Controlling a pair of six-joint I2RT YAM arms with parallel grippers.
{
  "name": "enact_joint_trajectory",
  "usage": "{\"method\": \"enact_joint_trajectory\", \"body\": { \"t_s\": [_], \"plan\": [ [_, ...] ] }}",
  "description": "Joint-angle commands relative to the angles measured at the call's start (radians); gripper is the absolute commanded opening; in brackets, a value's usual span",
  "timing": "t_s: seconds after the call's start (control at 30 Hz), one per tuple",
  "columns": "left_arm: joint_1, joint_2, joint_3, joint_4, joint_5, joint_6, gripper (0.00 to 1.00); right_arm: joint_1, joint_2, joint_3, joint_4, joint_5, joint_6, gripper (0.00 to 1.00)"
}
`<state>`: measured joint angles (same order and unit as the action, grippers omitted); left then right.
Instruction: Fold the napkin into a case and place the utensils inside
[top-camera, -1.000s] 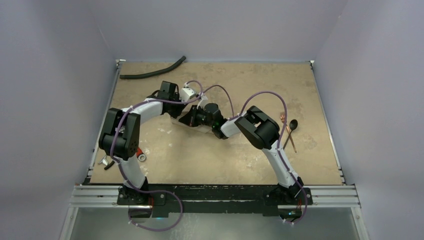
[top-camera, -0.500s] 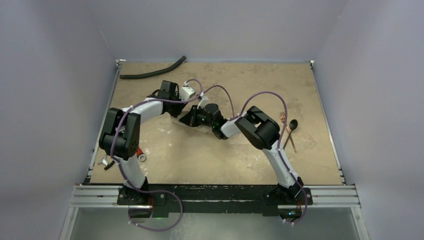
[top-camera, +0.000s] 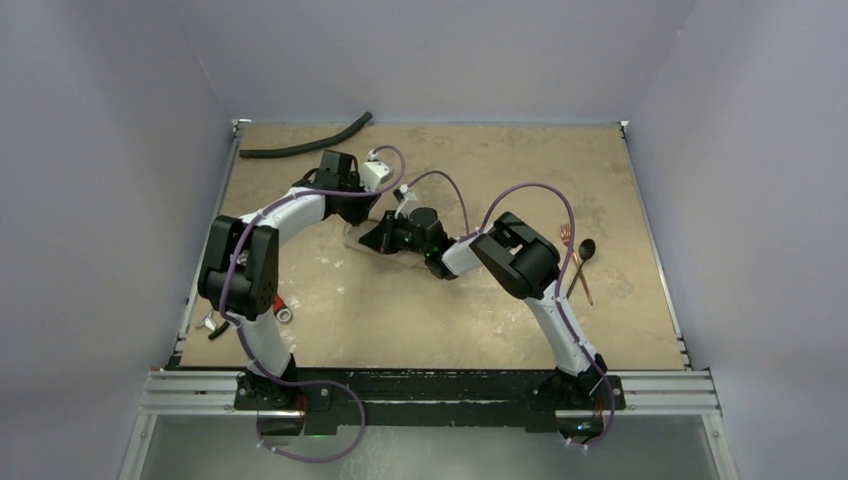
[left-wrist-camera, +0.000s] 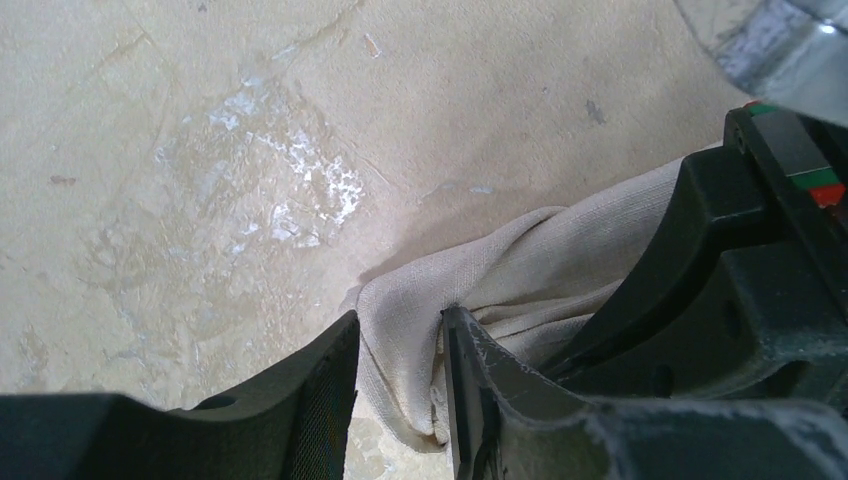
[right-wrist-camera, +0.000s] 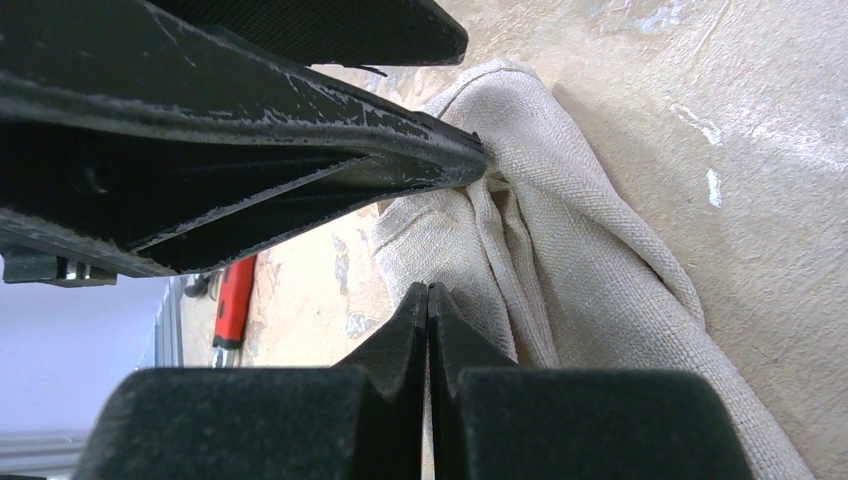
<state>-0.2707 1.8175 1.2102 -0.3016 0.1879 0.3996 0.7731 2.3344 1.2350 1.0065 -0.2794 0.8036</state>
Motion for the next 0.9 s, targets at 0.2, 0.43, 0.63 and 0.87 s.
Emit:
{"method": "enact_joint_trajectory", "body": {
  "t_s": [0.2, 0.43, 0.63, 0.87],
  "plan": [
    [0.004, -0.008, -0.014, 0.022, -0.015, 0.031, 0.34, 0.0, -0.013, -0.032, -0.089, 0.011, -0.005, 0.0],
    [0.003, 0.038, -0.019, 0.041, -0.023, 0.046, 0.31, 0.0, -0.021, -0.022, -0.107, 0.024, 0.01, 0.0],
    [0.005, 0.048, -0.014, 0.021, 0.011, 0.045, 0.0, 0.001, -0.017, 0.033, -0.194, 0.074, 0.024, 0.0],
    [0.005, -0.041, -0.045, -0.015, 0.034, 0.047, 0.0, 0.0, 0.011, 0.096, -0.27, 0.113, 0.022, 0.0]
  ]
}}
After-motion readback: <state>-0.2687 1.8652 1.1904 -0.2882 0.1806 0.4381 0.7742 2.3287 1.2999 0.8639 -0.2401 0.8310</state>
